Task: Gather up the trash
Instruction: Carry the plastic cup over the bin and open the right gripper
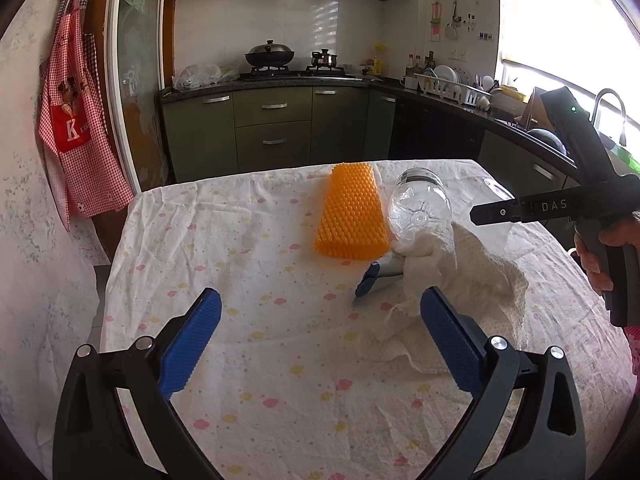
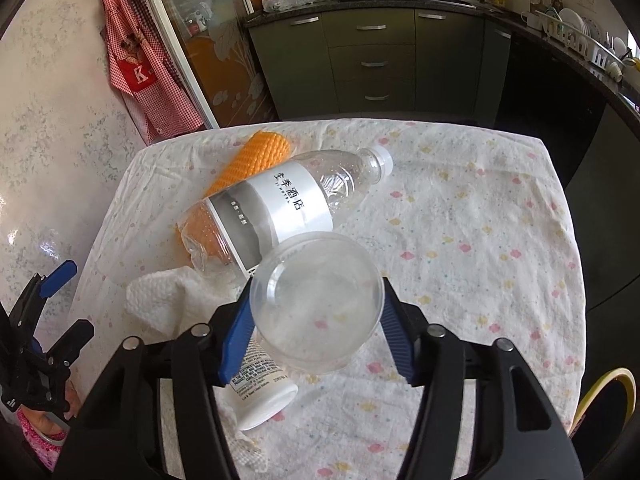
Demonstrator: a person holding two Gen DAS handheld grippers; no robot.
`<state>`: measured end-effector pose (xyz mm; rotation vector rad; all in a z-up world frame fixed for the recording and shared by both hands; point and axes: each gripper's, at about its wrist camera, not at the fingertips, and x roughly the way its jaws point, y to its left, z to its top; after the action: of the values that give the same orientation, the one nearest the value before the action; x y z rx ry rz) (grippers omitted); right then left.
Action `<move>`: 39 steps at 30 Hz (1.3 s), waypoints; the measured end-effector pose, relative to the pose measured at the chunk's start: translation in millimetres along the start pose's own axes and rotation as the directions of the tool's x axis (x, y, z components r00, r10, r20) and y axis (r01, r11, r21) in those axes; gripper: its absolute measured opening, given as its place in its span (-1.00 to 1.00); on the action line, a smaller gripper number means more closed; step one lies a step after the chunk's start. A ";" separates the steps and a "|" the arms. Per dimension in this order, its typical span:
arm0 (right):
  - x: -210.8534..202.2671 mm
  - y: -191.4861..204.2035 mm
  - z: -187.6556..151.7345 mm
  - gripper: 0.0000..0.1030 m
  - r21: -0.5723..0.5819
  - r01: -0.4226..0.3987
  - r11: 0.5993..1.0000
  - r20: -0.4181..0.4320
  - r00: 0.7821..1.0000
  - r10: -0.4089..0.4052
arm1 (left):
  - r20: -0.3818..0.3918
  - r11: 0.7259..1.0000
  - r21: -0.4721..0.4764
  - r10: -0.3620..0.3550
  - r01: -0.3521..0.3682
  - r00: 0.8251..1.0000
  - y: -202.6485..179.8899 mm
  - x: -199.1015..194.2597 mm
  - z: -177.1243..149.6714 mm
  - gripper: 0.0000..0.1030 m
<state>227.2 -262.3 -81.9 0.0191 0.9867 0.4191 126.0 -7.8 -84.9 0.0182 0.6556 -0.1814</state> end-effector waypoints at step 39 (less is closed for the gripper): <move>-195.2 -214.4 -173.5 0.01 0.485 0.347 0.803 0.077 0.897 -0.434 | -0.004 1.000 0.005 0.016 -0.016 1.000 -2.4 0.1 -2.4 0.91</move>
<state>64.8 -558.1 -65.3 0.2760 0.8573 -0.2094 124.2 -10.0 -86.8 0.0285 0.6585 -0.1671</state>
